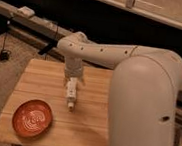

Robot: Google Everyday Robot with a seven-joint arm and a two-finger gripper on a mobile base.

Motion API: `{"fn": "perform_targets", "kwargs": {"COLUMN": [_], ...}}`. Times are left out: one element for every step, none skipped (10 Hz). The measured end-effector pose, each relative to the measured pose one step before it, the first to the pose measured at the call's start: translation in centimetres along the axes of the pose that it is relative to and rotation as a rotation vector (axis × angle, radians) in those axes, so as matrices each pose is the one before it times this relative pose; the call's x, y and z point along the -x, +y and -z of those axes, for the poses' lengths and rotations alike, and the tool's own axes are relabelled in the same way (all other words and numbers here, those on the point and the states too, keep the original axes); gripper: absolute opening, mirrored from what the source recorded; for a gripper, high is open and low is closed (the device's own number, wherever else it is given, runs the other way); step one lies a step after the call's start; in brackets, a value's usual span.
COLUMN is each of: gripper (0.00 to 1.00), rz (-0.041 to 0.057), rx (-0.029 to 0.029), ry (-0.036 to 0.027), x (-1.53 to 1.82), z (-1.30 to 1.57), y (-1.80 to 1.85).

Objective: Place the bottle in the ceramic bowl

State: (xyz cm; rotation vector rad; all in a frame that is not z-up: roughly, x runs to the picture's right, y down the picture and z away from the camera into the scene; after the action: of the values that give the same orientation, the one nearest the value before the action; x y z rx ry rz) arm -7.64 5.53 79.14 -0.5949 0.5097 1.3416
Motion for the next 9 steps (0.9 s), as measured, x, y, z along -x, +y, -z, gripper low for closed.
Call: {"fn": "perform_targets", "kwargs": {"gripper": [0.65, 0.65, 0.65, 0.65, 0.65, 0.65, 0.65, 0.65, 0.65], "rz": [0.02395, 0.01735, 0.01204, 0.01089, 0.00206, -0.00131, -0.00159, 0.00010, 0.00092], "rx": [0.00425, 0.00482, 0.00543, 0.00531, 0.00791, 0.00514, 0.00653, 0.00734, 0.00572], "ry": [0.00733, 0.00643, 0.00651, 0.01218, 0.01497, 0.00982, 0.01237, 0.00883, 0.01159], "x": [1.159, 0.856, 0.529, 0.406, 0.354, 0.128, 0.088, 0.059, -0.023], "z": [-1.131, -0.945, -0.723, -0.987, -0.831, -0.449, -0.604, -0.511, -0.650], "y": [0.103, 0.096, 0.157, 0.115, -0.211, -0.184, -0.091, 0.151, 0.154]}}
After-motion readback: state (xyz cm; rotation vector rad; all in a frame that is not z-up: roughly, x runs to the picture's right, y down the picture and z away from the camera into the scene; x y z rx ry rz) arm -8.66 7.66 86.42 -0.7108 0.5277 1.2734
